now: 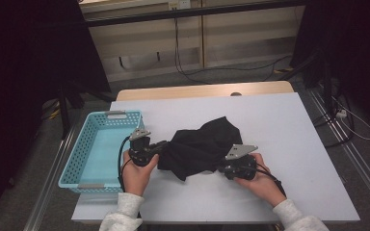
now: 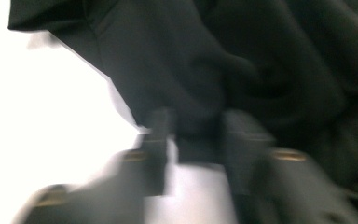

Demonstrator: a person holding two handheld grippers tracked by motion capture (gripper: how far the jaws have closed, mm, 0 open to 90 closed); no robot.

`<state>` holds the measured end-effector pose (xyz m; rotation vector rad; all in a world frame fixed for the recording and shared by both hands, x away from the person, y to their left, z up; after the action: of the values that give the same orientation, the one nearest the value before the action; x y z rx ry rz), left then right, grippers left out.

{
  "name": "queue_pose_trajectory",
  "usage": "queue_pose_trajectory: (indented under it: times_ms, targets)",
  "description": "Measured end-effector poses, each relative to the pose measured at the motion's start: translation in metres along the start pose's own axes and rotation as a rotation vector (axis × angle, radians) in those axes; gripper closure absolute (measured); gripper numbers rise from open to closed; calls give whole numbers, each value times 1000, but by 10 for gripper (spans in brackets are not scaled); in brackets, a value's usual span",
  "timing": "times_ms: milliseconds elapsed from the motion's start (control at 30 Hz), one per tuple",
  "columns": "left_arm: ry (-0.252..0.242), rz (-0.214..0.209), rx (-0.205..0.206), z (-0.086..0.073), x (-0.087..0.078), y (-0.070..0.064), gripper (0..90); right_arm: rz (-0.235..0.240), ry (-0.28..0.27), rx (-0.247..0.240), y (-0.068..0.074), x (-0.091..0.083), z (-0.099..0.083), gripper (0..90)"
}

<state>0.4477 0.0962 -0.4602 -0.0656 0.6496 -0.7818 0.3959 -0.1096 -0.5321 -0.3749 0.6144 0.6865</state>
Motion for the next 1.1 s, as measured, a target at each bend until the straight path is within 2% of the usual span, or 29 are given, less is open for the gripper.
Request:
queue_pose_trajectory:
  times_ms: [67, 133, 200, 367, 400, 467, 533, 567, 667, 833, 933, 1000, 1100]
  targets:
    - [0, -1, -1, 0, 0, 0, 837, 22, -4, 7, 0, -1, -1, 854]
    - [-1, -9, -3, 1, -1, -1, 837, 23, -5, 8, -3, -5, -1, 878]
    - [-4, -16, -5, 2, -3, -1, 838, 32, -25, 45, -9, -13, 0, 881]
    - [9, -44, 2, 1, 1, -6, 841, 16, -105, 126, -36, -46, 6, 886]
    - [15, -14, 19, 0, 2, -4, 844, 22, -120, 136, -40, -54, 8, 900]
    - [13, -30, -1, -1, 4, -3, 844, -19, -147, 156, -54, -66, 9, 900]
    - [19, -31, -4, -2, 7, -3, 843, -33, -178, 203, -66, -75, 9, 900]
    - [25, -32, -4, -3, 8, -3, 844, -38, -182, 208, -69, -76, 7, 900]
    - [31, -19, -3, -5, 14, -2, 843, -19, -162, 199, -64, -69, 1, 900]
    - [32, -10, -4, -7, 11, 1, 842, 47, -126, 146, -39, -52, 1, 771]
    - [22, -3, -6, -6, 8, 3, 842, 91, -116, 123, -24, -45, 4, 644]
    - [15, 4, -3, -6, 6, 3, 842, 126, -86, 105, -13, -38, 2, 527]
    - [1, 15, 1, -3, 1, 5, 842, 116, -48, 68, -7, -26, -2, 442]
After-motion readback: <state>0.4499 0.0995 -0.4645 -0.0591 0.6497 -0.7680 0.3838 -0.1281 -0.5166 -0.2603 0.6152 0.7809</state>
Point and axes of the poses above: each handheld gripper's, and its own axes: x roughly forward along the jaws, z roughly out of its top, y roughly to its left, the point moved 10 cm from there along x, roughly forward along the jaws, and after that the axes turned 6 degrees about -z, right-handed, at the moved point
